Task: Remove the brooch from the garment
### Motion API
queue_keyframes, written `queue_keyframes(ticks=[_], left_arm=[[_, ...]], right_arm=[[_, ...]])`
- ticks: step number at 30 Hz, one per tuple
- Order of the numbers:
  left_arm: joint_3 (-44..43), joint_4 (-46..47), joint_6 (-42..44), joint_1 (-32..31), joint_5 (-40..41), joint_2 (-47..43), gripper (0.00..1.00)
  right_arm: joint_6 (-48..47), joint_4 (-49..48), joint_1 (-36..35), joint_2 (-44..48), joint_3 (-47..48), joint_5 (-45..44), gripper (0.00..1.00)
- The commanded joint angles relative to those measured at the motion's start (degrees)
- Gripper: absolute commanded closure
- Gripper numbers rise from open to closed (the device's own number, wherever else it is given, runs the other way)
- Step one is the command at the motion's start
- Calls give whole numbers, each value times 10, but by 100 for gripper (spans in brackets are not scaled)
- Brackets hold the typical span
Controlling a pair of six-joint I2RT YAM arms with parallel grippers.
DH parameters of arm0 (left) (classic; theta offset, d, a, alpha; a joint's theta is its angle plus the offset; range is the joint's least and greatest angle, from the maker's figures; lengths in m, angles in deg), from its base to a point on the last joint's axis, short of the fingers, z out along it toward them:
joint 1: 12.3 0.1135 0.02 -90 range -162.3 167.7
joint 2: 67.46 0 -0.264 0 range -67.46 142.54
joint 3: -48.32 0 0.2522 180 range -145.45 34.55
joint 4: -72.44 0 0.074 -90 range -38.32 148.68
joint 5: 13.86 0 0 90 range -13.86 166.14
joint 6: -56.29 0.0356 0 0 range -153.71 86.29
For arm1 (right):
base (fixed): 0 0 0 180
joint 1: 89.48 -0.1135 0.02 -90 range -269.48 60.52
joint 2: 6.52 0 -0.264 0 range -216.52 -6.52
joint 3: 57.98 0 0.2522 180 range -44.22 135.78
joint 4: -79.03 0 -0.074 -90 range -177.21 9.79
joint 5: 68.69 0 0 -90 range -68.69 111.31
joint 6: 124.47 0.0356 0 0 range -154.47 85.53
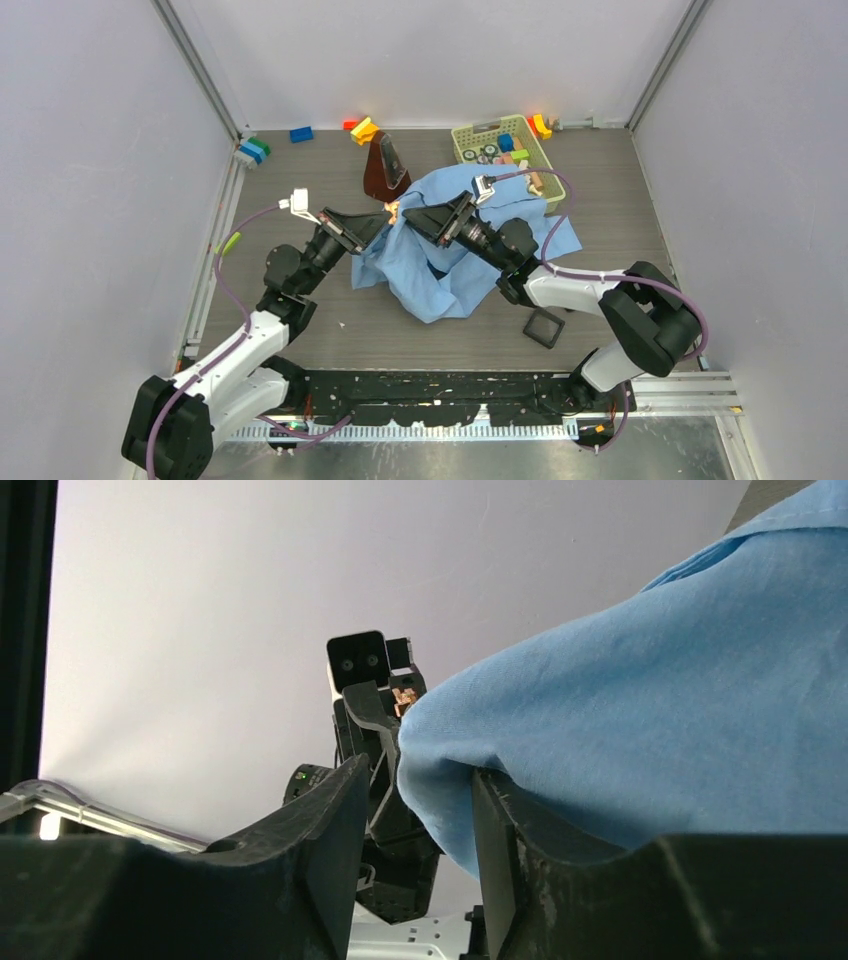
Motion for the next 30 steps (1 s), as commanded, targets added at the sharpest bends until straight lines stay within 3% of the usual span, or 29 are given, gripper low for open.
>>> queue_keyframes(ticks=[1,22,26,30], left_arm=[[5,60,-3,-5,-15,-9,100],[-20,89,4,-5,-69,24,100],[-33,41,15,-5,-80,20,100],[-70,-92,58,-5,-76,7,100]], right_arm=[[31,-43,6,2,19,-8,55],[36,9,6,-59,72,45,78],[29,18,6,-64,78,65,78],[13,43,6,-59,83,83,78]])
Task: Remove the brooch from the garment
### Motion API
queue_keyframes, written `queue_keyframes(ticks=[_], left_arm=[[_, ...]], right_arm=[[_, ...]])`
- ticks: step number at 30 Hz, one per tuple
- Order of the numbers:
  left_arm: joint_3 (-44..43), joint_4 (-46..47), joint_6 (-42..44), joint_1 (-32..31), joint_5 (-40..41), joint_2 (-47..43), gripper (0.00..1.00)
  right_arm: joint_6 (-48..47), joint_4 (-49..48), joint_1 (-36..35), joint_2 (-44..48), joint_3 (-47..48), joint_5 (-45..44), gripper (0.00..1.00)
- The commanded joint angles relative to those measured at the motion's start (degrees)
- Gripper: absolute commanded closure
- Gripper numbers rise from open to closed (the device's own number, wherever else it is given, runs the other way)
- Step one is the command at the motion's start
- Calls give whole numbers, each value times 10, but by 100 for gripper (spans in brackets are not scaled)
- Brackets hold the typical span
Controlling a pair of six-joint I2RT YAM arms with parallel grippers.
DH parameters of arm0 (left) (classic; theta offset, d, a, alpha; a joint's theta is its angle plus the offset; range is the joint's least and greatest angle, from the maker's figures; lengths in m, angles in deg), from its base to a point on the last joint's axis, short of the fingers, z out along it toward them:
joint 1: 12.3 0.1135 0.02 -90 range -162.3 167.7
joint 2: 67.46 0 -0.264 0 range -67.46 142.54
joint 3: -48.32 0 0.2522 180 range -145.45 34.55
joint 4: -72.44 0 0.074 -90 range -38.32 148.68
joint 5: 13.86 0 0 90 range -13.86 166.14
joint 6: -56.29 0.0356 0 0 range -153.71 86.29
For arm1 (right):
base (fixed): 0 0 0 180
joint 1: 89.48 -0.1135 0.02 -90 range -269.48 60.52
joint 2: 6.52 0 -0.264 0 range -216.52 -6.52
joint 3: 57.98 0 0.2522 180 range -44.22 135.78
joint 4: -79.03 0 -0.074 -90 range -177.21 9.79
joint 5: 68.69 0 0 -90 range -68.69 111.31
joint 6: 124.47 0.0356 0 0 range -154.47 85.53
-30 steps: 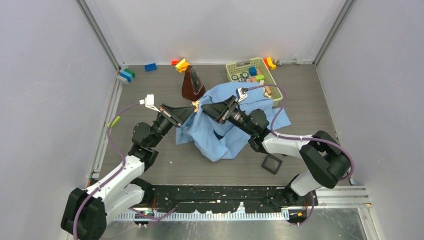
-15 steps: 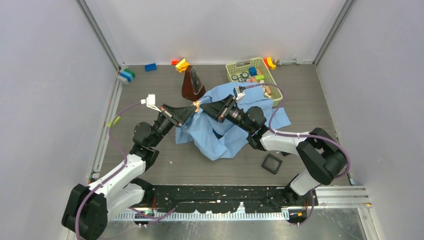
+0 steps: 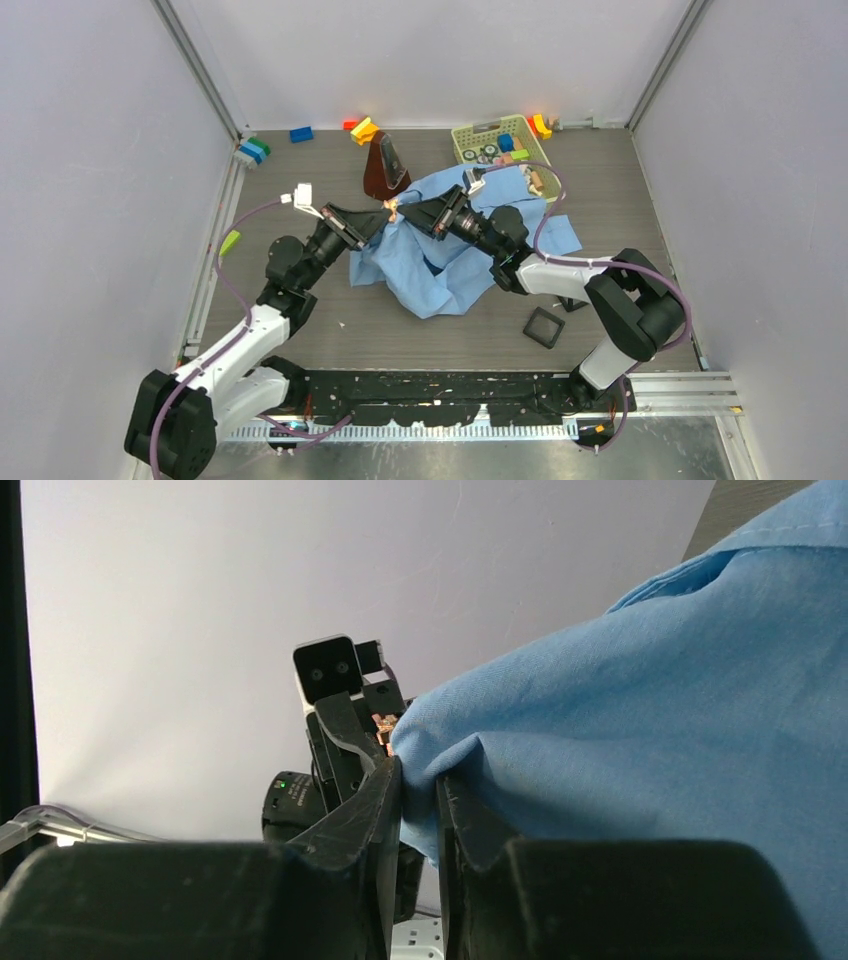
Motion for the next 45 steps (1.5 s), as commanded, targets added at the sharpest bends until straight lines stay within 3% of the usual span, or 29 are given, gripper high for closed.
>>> queue_keyframes(ticks=[1,6,11,20,23,28,30,33,34,37,40,45], left_arm=[[-76,-140,52,-14,-60,-21,100],[-175,-380,149,-14,-51,-6,100],[-219,-480,200,-14,-41,26,100],[-316,-687,346,-15,79,70,100],[-323,-701,361,-17,86,79,100],[-295,-654,348,-22,65,71,100],[-286,-639,341,-22,63,65,100],[-285,-639,342,-22,70,60,100],[-285,-639,342,-22,72,59,100],[-280,-636,337,-22,75,49,100],[-249,-588,303,-21,62,23,100],[-224,-541,269,-21,38,7,100]], right_arm=[[-34,25,-11,-3,32,41,78],[-85,127,-14,19,49,52,78],[-109,158,-15,31,51,57,78],[-182,275,-15,82,43,26,77],[-195,304,-15,86,45,20,85],[-194,301,-15,75,47,30,89],[-192,298,-14,73,48,33,84],[-196,306,-15,77,45,29,57],[-197,308,-15,82,41,26,52],[-195,300,-15,94,28,19,50],[-177,239,-14,109,-7,13,36],[-165,220,-14,112,-17,8,47]])
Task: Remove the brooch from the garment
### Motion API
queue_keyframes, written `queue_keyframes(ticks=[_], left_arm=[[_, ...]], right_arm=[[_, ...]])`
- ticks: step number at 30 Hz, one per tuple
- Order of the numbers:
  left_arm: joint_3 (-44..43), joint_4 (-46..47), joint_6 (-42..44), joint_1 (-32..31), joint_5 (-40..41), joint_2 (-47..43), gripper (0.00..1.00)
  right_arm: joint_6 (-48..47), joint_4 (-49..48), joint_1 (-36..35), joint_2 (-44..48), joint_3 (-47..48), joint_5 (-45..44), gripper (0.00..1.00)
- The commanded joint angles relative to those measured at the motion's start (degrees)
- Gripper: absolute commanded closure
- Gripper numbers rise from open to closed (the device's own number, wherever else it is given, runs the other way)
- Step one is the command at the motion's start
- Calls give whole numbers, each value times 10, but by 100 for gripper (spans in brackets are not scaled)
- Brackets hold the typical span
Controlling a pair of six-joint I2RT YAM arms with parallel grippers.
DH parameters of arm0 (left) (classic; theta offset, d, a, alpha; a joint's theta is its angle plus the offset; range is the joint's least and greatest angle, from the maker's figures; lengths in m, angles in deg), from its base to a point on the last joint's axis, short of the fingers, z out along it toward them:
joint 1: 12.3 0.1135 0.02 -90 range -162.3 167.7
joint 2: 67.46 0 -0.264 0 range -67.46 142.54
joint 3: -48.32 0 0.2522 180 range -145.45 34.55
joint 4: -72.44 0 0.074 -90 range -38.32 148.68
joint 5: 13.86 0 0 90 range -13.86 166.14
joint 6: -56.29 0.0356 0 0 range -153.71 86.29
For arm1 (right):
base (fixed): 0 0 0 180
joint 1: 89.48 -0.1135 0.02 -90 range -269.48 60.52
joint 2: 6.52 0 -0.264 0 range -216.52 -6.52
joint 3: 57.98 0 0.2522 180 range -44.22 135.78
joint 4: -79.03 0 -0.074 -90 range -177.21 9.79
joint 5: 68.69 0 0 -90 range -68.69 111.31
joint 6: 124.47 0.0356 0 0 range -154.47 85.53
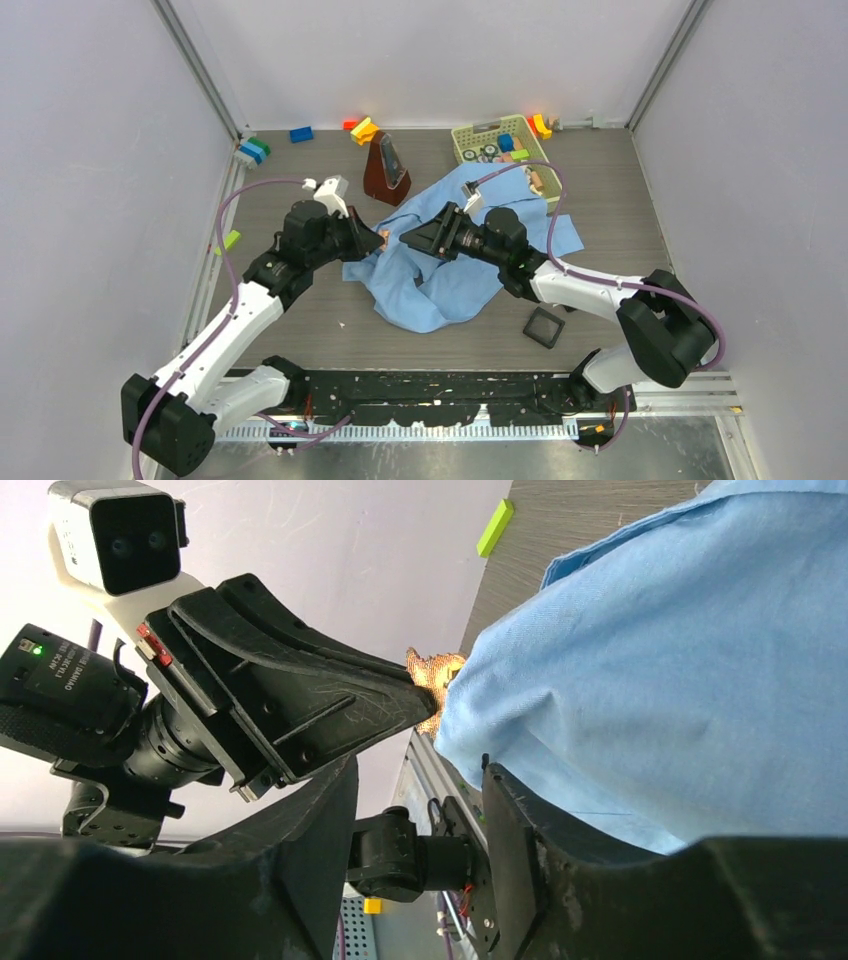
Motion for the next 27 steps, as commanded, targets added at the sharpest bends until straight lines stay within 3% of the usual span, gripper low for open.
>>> queue_keyframes(ticks=[1,7,15,19,25,27], left_arm=[[1,60,-24,2,-24,-14,100],[15,74,-32,2,-38,-28,100],[83,234,-101,3,-77,-43,100],[89,251,-99,2,-86,-40,100],[88,231,-63,2,-65,-59,100],[86,217,-41,2,-50,-66,100]], right_arm=[[3,-37,-3,18,2,-10,47],[-22,27,-3,22,24,-19,48],[34,-46,-6,-8,11,-3,52],[42,-59,-7,-22,10,-4,53],[60,-80,-8,-36,7,-4,77],[61,-82,-9,-35,5,-4,91]])
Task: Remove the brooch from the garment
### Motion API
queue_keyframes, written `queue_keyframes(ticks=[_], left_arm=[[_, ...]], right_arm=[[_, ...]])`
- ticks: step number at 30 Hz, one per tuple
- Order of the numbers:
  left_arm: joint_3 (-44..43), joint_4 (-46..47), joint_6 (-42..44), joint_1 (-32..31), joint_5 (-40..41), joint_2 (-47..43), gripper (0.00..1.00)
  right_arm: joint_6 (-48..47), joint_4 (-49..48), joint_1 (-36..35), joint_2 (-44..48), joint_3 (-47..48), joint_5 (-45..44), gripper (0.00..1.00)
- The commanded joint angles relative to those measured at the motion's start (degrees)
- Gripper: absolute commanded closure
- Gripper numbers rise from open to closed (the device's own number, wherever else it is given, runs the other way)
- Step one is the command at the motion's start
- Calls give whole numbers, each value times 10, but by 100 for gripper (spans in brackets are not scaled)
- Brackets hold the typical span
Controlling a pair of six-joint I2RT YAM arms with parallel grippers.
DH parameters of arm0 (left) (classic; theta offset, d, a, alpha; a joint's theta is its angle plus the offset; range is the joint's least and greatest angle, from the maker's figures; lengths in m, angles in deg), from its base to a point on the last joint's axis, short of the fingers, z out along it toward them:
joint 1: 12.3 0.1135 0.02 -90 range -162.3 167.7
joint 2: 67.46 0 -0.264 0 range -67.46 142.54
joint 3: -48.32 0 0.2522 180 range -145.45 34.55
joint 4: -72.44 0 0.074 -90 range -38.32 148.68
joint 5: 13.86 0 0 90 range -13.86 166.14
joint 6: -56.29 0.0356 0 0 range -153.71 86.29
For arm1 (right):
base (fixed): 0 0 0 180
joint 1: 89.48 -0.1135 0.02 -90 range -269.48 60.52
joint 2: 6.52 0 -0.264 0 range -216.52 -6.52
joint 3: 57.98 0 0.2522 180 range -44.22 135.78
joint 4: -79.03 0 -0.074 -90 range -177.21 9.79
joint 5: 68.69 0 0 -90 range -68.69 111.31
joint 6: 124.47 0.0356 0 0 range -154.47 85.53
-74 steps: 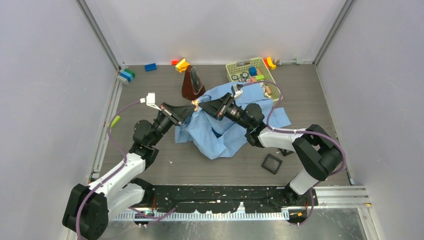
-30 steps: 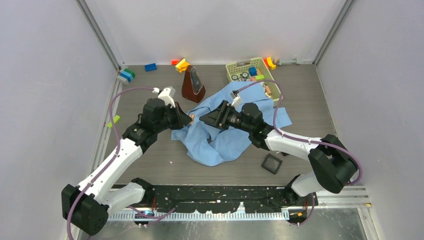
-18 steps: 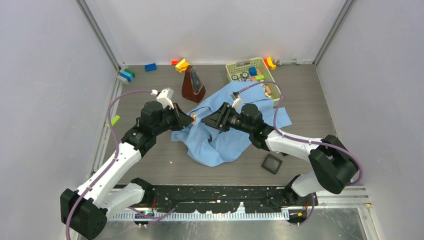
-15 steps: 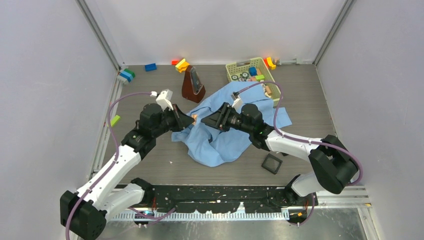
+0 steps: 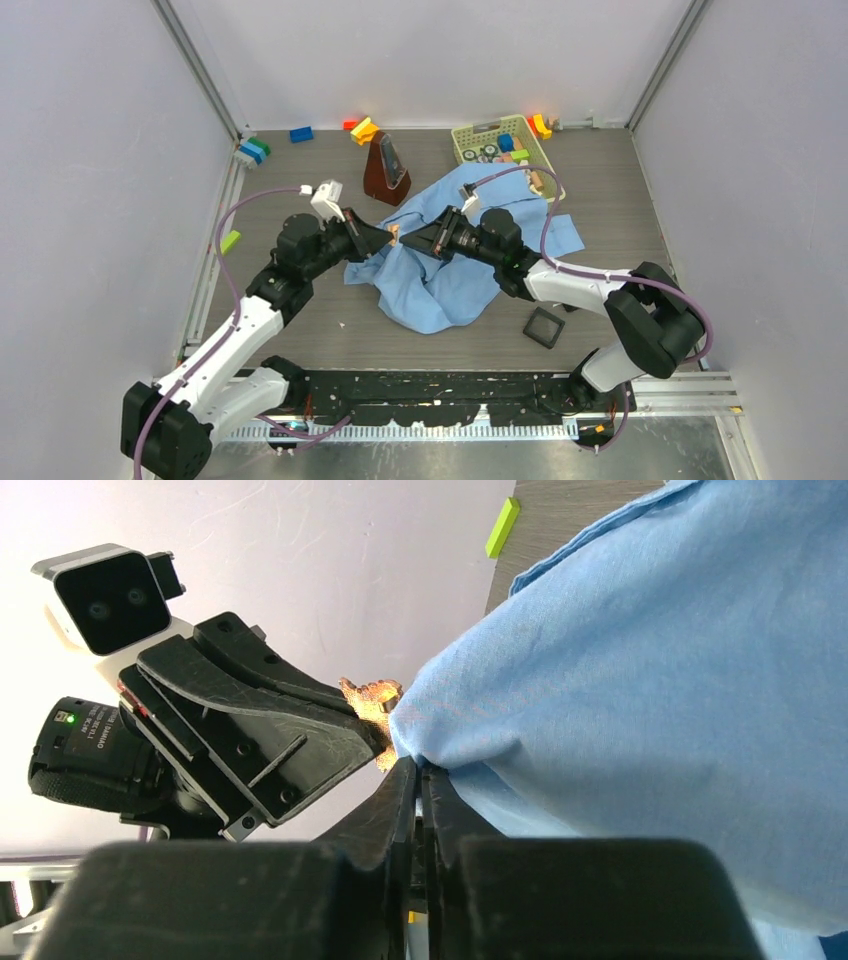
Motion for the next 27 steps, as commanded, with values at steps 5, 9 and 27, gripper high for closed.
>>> queue_keyframes(ticks=[5,9,27], left_arm=[[-12,11,85,-1,37,-36,100],[-3,26,101,-2,49,-39,100],[83,142,-17,-1,90,-104,100]], right_arm=[[3,-40,-16,-2,11,7,99],[-5,-28,-34,-7,20,7,99],[13,-106,-64,13,-25,-45,43]])
